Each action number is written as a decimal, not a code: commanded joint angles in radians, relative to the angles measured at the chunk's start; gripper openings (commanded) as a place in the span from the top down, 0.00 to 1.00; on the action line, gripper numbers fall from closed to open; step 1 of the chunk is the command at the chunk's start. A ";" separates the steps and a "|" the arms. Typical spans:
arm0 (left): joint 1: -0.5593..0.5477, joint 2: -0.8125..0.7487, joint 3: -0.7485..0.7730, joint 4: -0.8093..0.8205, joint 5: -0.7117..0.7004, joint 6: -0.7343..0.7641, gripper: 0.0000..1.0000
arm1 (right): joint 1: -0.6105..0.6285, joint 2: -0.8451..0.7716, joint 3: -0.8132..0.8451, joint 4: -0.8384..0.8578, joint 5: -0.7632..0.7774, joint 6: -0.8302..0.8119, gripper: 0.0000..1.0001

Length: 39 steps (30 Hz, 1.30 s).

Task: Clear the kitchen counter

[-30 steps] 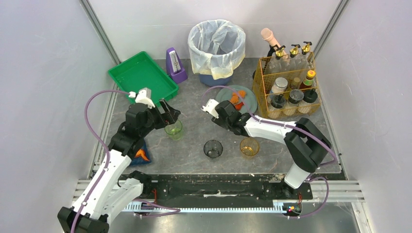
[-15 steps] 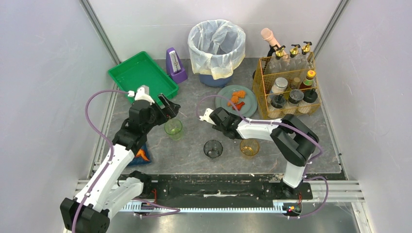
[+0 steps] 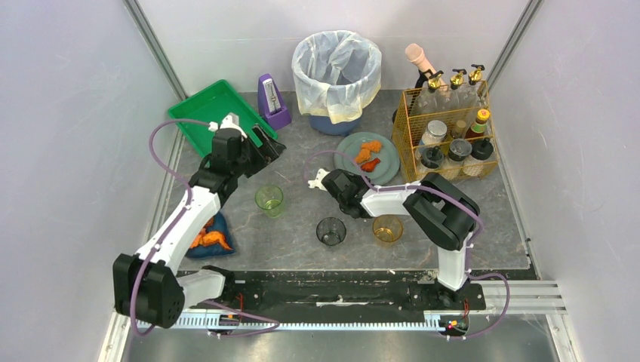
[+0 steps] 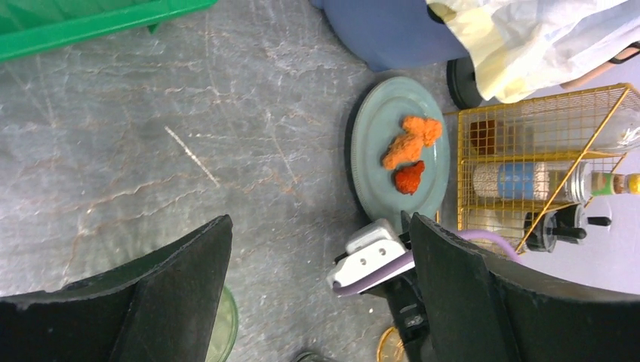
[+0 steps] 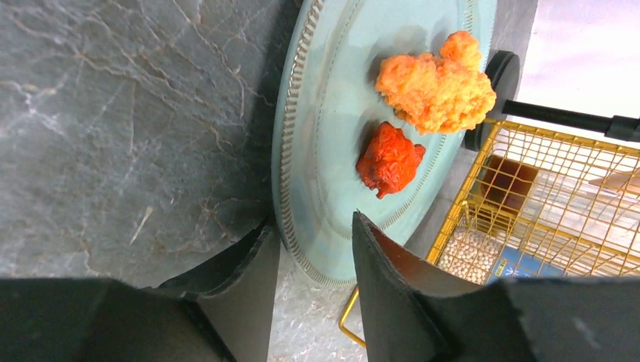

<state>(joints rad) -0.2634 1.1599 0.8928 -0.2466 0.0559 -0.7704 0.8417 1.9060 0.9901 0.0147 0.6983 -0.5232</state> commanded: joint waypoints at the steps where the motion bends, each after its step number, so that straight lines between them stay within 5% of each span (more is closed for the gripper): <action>1: 0.021 0.075 0.067 0.071 0.083 -0.042 0.07 | 0.002 0.043 0.010 0.076 0.025 -0.042 0.61; 10: 0.023 0.287 0.147 0.118 0.229 -0.066 0.09 | 0.029 -0.051 -0.064 0.129 -0.053 -0.068 1.00; 20: -0.009 0.457 0.191 0.232 0.346 -0.156 0.09 | 0.111 -0.183 -0.182 0.200 -0.093 -0.092 1.00; 39: -0.139 0.658 0.238 0.317 0.328 -0.223 0.09 | 0.131 -0.351 -0.310 0.304 -0.163 -0.100 1.00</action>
<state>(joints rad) -0.3676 1.7901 1.0874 0.0196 0.3683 -0.9504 0.9596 1.5848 0.6891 0.2459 0.5686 -0.6296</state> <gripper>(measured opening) 0.906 0.136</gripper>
